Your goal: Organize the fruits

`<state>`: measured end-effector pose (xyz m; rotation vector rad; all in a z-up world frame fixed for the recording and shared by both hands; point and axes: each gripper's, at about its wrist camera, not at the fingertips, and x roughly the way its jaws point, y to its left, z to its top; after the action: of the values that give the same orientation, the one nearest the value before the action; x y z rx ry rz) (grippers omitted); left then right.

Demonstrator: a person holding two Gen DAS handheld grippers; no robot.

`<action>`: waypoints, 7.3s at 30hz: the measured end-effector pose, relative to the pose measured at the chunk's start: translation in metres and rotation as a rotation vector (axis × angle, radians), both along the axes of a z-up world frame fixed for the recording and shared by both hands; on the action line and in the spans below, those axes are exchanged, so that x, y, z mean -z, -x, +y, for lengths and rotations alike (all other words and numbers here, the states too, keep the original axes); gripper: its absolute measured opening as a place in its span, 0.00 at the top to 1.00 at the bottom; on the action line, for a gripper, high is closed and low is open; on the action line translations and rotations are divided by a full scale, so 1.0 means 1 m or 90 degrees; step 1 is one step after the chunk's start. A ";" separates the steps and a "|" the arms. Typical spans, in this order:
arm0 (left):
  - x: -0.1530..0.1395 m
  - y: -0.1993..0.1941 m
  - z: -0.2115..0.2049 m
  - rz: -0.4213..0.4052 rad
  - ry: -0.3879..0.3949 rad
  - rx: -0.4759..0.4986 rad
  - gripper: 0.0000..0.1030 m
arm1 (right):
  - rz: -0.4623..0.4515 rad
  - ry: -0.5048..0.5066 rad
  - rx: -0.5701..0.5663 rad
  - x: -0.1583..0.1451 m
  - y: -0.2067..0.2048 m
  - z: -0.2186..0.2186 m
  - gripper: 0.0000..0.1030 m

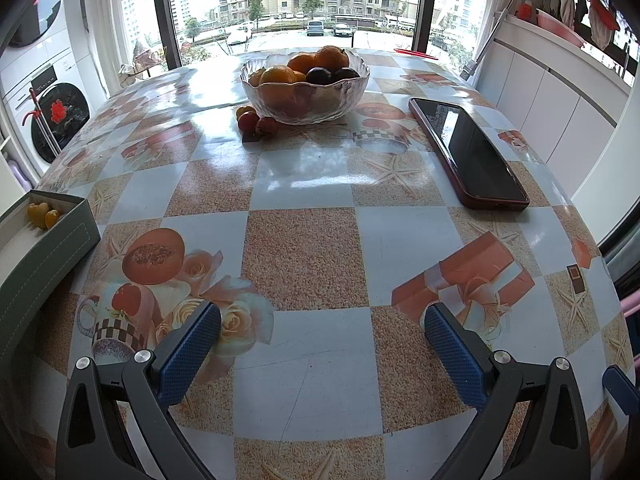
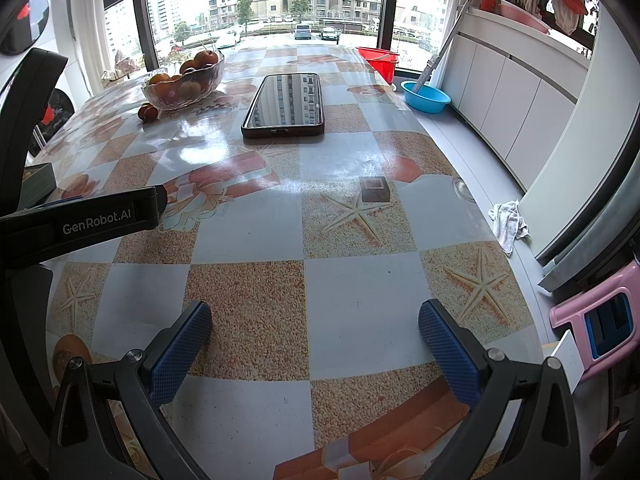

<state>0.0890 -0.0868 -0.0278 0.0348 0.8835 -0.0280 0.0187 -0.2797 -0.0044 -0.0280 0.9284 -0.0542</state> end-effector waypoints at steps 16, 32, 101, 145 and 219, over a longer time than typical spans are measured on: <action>0.000 0.000 -0.001 -0.001 -0.001 0.000 0.01 | 0.000 0.001 0.001 0.000 0.000 0.000 0.00; 0.000 0.000 0.000 -0.001 -0.002 0.000 0.01 | 0.012 0.002 0.080 -0.002 -0.001 0.014 0.00; 0.001 -0.001 0.000 0.002 0.000 0.000 0.01 | -0.067 -0.493 -0.062 -0.030 -0.105 -0.066 0.00; 0.001 -0.001 0.000 0.002 0.001 0.000 0.01 | -0.009 0.002 0.047 -0.007 0.019 -0.015 0.00; 0.005 0.087 0.152 0.002 -0.027 0.012 0.01 | 0.017 -0.051 -0.038 -0.026 0.028 0.039 0.00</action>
<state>0.0017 0.0651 -0.0326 0.0827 0.8863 -0.0275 -0.0091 -0.2402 0.0214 0.0171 0.9558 0.0385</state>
